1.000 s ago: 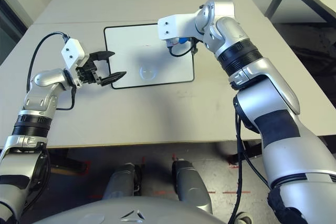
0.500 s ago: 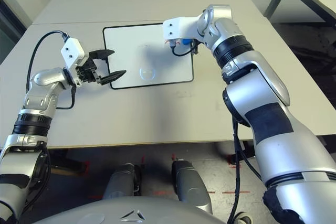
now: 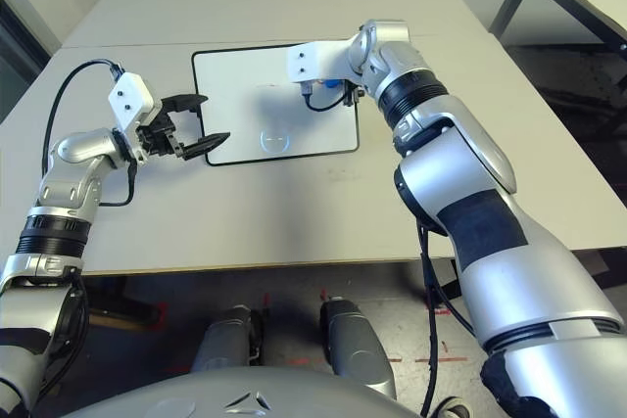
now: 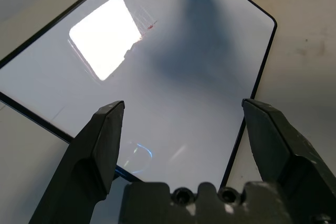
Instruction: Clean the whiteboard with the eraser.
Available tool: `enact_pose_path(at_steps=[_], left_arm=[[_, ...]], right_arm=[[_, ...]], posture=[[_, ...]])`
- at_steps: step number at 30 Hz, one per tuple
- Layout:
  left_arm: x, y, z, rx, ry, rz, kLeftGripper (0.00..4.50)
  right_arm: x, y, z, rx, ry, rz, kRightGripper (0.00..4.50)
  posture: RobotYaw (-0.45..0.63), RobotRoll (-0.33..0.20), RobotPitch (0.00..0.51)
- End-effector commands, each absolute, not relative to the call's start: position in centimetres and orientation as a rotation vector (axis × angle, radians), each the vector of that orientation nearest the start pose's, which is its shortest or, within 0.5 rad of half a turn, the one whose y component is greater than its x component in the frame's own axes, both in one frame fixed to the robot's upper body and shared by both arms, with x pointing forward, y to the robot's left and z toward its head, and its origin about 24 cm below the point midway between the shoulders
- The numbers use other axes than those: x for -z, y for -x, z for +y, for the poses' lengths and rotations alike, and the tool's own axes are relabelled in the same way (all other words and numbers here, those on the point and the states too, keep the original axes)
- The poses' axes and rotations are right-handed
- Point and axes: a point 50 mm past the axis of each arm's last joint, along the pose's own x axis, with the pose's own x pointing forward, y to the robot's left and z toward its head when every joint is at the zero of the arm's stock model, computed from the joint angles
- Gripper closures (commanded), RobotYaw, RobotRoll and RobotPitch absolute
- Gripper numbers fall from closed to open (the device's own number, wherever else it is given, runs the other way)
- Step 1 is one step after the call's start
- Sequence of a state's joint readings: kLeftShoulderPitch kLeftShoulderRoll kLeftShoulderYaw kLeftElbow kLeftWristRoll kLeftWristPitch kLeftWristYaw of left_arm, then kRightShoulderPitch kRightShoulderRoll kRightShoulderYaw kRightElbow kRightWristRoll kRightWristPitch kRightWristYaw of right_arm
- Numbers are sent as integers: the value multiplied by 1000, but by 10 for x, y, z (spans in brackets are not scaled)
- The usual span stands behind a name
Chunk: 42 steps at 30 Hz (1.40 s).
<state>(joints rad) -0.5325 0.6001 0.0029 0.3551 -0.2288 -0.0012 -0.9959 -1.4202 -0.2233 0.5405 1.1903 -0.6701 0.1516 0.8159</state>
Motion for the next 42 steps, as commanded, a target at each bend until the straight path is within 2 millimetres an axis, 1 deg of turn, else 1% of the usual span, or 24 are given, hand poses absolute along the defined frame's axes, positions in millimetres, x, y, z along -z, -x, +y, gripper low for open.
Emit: enact_pose_path(at_steps=[1, 5, 9, 16, 21, 28, 33, 36, 38, 42], left_arm=[[-148, -322, 222, 877, -424, -28, 0], [-148, -321, 222, 874, -423, -28, 0], [-148, -320, 221, 873, -422, -26, 0], [-148, -320, 220, 876, -420, -26, 0], [-148, -323, 217, 886, -419, -28, 0], [-148, -324, 215, 895, -419, -29, 0], [-148, -325, 214, 898, -419, -29, 0], [-148, -326, 214, 901, -420, -30, 0], [-148, -326, 214, 901, -419, -30, 0], [-148, -327, 213, 903, -417, -33, 0]], right_arm=[[-210, -417, -73, -724, 1432, 397, 4135], [-212, -416, -62, -733, 1435, 370, 4135], [-211, -416, -64, -730, 1450, 380, 4135], [-204, -419, -89, -693, 1487, 466, 4135], [-199, -420, -113, -667, 1498, 546, 4135], [-194, -420, -137, -633, 1507, 618, 4135], [-192, -419, -148, -605, 1504, 644, 4135], [-192, -419, -151, -598, 1496, 648, 4135], [-194, -419, -148, -610, 1464, 635, 4135], [-205, -420, -139, -641, 1386, 585, 4135]], posture=[[-21, 0, 67], [-16, 0, 66], [-12, 0, 63], [-22, 0, 61], [-37, 0, 60], [-52, 0, 59], [-57, 0, 60], [-59, 0, 60], [-59, 0, 60], [-67, 0, 62]])
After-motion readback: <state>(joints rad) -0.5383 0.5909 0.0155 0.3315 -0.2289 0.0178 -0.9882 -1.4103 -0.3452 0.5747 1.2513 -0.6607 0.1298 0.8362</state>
